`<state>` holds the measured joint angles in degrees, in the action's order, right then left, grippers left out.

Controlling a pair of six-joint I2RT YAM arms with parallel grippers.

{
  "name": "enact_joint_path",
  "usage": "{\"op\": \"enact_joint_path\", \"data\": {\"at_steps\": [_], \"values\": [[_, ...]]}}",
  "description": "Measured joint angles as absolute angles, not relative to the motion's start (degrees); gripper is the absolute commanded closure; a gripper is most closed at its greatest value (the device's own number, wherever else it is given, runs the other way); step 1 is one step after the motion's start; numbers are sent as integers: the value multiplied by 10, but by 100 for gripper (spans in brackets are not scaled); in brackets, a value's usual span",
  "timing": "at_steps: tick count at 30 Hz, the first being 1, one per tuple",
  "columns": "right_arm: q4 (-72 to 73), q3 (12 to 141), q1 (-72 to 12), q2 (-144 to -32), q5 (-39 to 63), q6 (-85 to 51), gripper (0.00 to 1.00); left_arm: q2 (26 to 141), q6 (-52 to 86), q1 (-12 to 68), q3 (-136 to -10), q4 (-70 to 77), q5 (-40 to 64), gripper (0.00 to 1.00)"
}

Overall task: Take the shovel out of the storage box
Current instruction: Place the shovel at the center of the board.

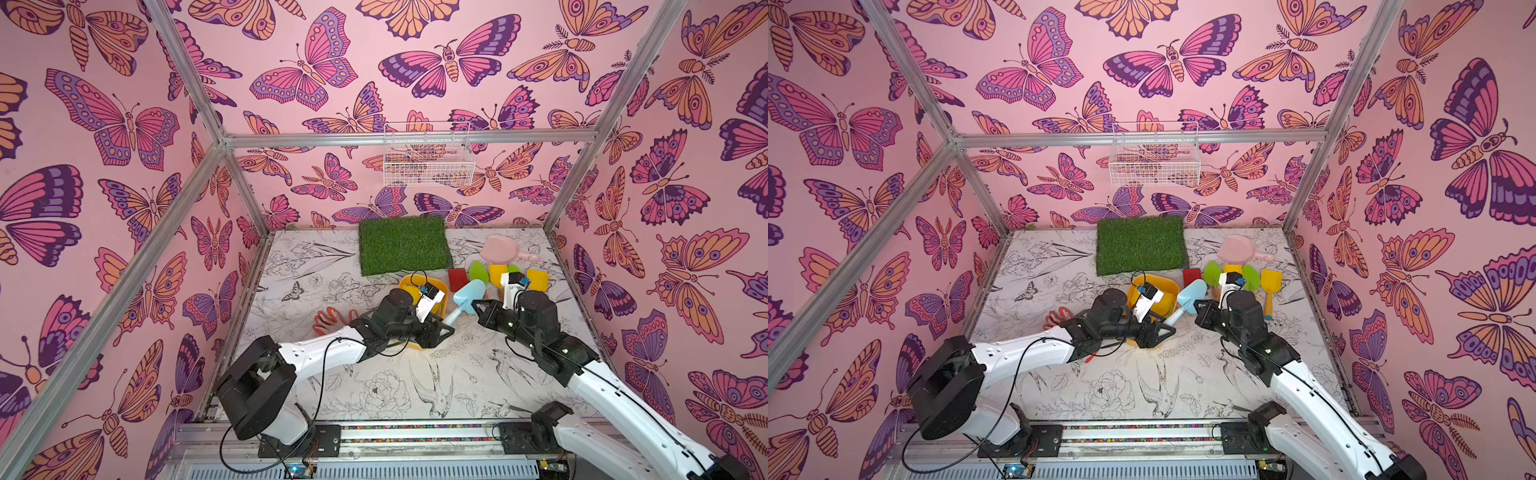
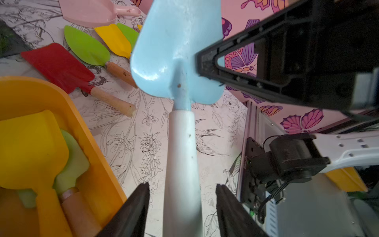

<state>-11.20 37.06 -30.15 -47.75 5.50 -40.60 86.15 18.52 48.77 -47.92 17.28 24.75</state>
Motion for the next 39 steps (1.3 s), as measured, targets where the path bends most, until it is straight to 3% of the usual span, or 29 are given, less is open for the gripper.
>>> {"op": "enact_joint_path", "data": {"at_steps": [6,16,29,39], "values": [[-168,378,-302,-484,34,-336,100,842,178,488,-458,176,209,23],[-262,413,-276,-593,67,-187,100,820,183,469,-448,140,167,22],[-291,453,-258,-754,132,-117,100,818,200,441,-448,106,154,23],[-277,518,-258,-883,139,-121,74,811,200,434,-447,100,152,24]]}}
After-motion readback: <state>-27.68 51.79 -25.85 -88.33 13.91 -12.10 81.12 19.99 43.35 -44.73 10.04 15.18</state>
